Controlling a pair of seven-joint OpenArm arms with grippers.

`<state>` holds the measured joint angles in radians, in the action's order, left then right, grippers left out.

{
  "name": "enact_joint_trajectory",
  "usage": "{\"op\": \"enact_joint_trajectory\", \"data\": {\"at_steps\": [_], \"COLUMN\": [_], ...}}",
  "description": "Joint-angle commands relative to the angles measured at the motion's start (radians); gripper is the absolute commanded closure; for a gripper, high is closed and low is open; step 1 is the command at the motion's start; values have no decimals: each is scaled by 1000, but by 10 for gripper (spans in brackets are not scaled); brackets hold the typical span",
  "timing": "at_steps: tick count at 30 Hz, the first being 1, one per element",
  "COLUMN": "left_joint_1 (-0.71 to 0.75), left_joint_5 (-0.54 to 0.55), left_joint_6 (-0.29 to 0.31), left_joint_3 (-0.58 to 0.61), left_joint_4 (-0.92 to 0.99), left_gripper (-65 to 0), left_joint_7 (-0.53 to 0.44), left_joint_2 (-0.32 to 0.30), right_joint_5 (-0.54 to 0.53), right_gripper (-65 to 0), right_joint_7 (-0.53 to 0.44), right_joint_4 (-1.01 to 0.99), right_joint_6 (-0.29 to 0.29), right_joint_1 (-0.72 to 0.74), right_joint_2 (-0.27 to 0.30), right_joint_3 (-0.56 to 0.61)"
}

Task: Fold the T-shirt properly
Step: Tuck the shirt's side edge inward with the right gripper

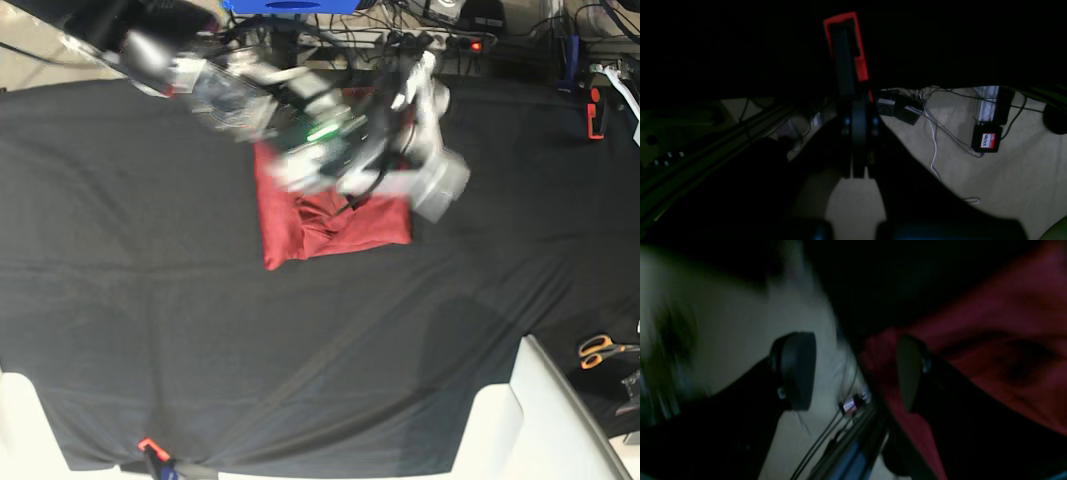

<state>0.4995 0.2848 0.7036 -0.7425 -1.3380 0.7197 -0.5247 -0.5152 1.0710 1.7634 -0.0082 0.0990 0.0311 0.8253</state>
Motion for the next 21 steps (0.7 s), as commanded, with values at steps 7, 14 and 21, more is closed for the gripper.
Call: {"op": "enact_joint_trajectory", "data": {"at_steps": [7, 14, 21], "left_joint_1": [0, -2, 8], "left_joint_5": [1, 1, 1], "left_joint_6": [-5, -5, -5], "left_joint_3": [-9, -9, -9], "left_joint_4": [-16, -21, -15], "left_gripper": [0, 0, 0], "left_joint_7": [-12, -12, -12], "left_joint_2": [-27, -25, -25], "right_joint_5": [-79, -236, -271], "right_gripper": [-362, -362, -362], "right_joint_7": [59, 39, -36], "right_joint_4": [-7, -204, -380], "right_joint_6": [3, 3, 1], "right_joint_1": [-94, 3, 72], "right_joint_2": [-13, -3, -9], "right_joint_3": [-424, -433, -436]}}
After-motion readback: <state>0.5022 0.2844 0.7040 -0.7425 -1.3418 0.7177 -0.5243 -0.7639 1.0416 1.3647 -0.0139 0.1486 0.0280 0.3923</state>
